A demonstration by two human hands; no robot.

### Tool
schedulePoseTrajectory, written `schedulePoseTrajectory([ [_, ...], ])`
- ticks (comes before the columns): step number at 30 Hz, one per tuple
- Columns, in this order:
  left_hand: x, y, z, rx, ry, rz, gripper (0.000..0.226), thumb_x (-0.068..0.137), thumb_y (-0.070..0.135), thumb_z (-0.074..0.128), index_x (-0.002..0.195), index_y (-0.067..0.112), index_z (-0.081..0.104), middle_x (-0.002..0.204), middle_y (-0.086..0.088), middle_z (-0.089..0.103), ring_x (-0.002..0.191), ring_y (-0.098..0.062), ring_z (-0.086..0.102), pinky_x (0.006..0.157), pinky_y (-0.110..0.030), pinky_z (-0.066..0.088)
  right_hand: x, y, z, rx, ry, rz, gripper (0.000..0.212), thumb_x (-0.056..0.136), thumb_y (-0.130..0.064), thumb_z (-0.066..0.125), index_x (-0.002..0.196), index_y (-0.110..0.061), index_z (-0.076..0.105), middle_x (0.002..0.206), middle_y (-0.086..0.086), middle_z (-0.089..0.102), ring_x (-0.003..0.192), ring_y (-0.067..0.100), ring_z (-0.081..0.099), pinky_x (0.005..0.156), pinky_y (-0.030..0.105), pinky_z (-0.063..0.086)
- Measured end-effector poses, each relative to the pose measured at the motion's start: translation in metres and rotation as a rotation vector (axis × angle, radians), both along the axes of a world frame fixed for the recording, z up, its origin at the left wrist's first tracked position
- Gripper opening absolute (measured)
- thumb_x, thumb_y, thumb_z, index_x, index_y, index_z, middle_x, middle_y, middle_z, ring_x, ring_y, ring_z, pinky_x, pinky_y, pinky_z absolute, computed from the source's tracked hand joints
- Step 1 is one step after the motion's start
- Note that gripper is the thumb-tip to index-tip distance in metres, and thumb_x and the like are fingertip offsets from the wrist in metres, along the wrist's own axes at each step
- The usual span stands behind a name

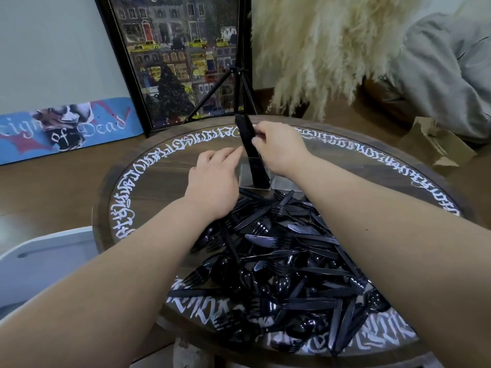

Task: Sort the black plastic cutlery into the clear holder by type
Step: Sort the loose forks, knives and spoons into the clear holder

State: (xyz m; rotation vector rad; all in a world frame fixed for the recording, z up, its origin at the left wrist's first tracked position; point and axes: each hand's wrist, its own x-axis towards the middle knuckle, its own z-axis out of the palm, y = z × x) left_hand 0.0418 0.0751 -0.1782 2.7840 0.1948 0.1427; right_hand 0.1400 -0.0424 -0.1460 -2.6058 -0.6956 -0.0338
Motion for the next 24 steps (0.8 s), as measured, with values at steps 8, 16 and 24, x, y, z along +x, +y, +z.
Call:
schedulePoseTrajectory([
  [8, -0.018, -0.007, -0.001, -0.107, -0.048, 0.017, 0.057, 0.096, 0.020, 0.044, 0.150, 0.026, 0.025, 0.152, 0.004, 0.031, 0.137, -0.026, 0.024, 0.109, -0.046, 0.030, -0.038, -0.042, 0.011, 0.094, -0.075, -0.020, 0.034, 0.097, -0.015, 0.047, 0.130, -0.020, 0.057, 0.121, 0.001, 0.058, 0.108, 0.018, 0.053, 0.095, 0.032, 0.042],
  [16, -0.055, -0.064, -0.007, -0.088, 0.002, -0.138, 0.052, 0.094, 0.036, 0.051, 0.144, 0.031, 0.039, 0.147, 0.009, 0.038, 0.133, -0.023, 0.029, 0.110, -0.042, 0.031, -0.099, -0.148, -0.018, 0.235, 0.072, -0.357, 0.025, 0.094, -0.015, 0.057, 0.115, -0.023, 0.065, 0.100, -0.011, 0.063, 0.073, 0.002, 0.051, 0.077, 0.023, 0.042],
  [24, -0.064, -0.116, -0.023, -0.032, 0.153, -0.176, 0.044, 0.096, 0.042, 0.045, 0.140, 0.035, 0.043, 0.147, 0.015, 0.037, 0.135, -0.020, 0.022, 0.106, -0.042, 0.029, -0.105, -0.199, -0.053, -0.061, 0.135, -0.383, 0.021, 0.094, -0.020, 0.054, 0.108, -0.021, 0.070, 0.105, -0.001, 0.071, 0.106, 0.026, 0.055, 0.084, 0.027, 0.039],
])
